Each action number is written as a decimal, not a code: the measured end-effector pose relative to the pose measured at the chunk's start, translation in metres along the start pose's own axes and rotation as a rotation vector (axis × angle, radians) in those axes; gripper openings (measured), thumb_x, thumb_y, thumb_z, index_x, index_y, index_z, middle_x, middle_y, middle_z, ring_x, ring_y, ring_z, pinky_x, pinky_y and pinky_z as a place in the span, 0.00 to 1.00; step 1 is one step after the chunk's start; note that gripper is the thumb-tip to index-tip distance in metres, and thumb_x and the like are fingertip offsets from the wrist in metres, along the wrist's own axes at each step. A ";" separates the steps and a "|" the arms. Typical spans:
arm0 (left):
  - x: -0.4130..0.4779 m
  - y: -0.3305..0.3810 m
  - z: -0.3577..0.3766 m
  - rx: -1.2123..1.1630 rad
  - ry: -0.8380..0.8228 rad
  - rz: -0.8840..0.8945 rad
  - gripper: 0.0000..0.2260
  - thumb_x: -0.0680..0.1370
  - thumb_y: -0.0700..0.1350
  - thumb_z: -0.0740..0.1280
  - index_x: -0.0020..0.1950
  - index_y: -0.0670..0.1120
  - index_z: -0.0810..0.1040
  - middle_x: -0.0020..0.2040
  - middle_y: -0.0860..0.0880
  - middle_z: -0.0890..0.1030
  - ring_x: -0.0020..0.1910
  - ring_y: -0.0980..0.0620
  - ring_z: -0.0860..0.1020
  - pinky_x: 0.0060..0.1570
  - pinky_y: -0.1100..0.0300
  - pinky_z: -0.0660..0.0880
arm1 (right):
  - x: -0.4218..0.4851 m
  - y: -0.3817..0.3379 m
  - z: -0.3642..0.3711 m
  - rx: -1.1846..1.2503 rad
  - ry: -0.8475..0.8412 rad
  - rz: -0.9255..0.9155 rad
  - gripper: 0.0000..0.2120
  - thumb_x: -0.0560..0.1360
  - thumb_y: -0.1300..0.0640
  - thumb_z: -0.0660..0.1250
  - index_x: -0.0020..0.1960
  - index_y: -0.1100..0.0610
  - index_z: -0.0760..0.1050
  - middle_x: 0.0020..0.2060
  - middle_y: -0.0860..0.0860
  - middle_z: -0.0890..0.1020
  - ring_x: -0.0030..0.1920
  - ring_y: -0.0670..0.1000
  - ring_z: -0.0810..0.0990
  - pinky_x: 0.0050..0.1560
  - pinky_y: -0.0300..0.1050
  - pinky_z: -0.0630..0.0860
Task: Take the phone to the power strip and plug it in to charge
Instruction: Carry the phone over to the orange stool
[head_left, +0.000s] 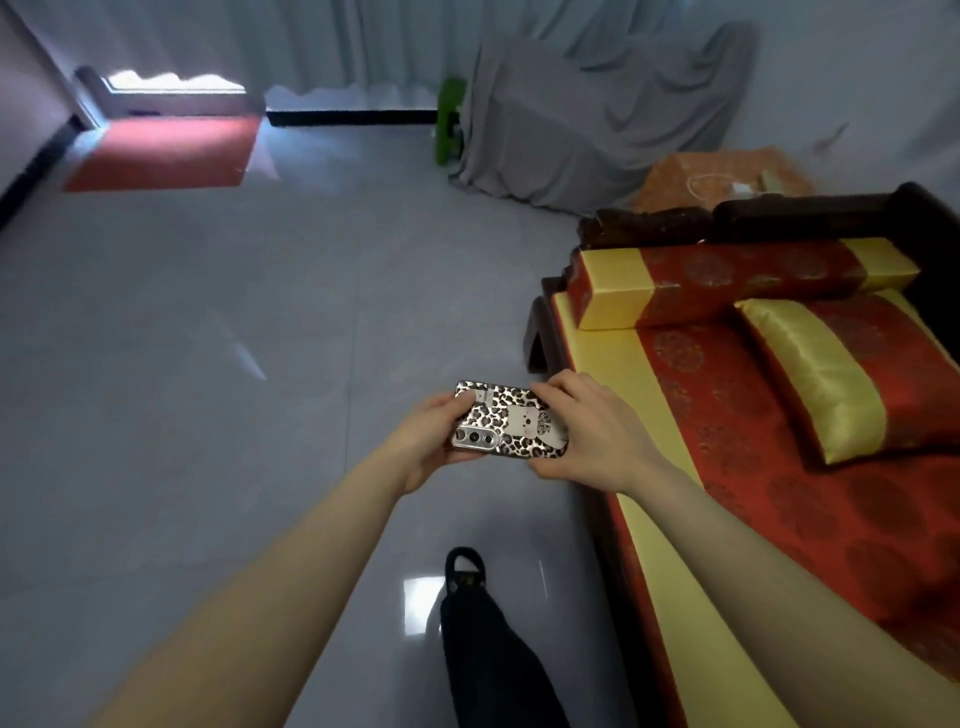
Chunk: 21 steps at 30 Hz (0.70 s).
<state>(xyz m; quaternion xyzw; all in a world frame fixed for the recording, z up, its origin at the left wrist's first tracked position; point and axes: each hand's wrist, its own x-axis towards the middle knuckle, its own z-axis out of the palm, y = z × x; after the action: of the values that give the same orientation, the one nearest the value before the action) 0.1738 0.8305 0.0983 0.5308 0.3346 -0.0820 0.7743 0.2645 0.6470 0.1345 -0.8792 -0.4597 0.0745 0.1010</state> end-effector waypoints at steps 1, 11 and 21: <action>0.018 0.017 -0.007 -0.002 0.002 0.008 0.17 0.80 0.47 0.60 0.66 0.42 0.73 0.61 0.42 0.80 0.52 0.47 0.80 0.43 0.56 0.80 | 0.025 0.005 -0.001 0.009 0.009 -0.004 0.36 0.59 0.41 0.72 0.63 0.55 0.71 0.54 0.52 0.76 0.54 0.55 0.74 0.51 0.53 0.74; 0.191 0.194 -0.090 -0.059 0.023 0.023 0.11 0.80 0.46 0.62 0.59 0.43 0.75 0.50 0.45 0.82 0.46 0.49 0.81 0.39 0.56 0.82 | 0.284 0.049 -0.024 0.089 0.038 -0.019 0.38 0.59 0.41 0.73 0.66 0.53 0.69 0.55 0.50 0.76 0.55 0.52 0.73 0.51 0.46 0.71; 0.389 0.367 -0.166 0.018 -0.026 0.048 0.07 0.78 0.45 0.64 0.52 0.44 0.78 0.41 0.48 0.85 0.38 0.51 0.84 0.36 0.55 0.82 | 0.530 0.099 -0.046 0.100 0.096 0.040 0.37 0.62 0.43 0.74 0.67 0.53 0.68 0.57 0.50 0.74 0.57 0.50 0.72 0.51 0.47 0.74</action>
<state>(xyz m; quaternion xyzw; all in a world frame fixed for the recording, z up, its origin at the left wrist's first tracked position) 0.5753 1.2201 0.1089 0.5448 0.3108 -0.0732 0.7754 0.6538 1.0229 0.1349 -0.8845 -0.4325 0.0571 0.1653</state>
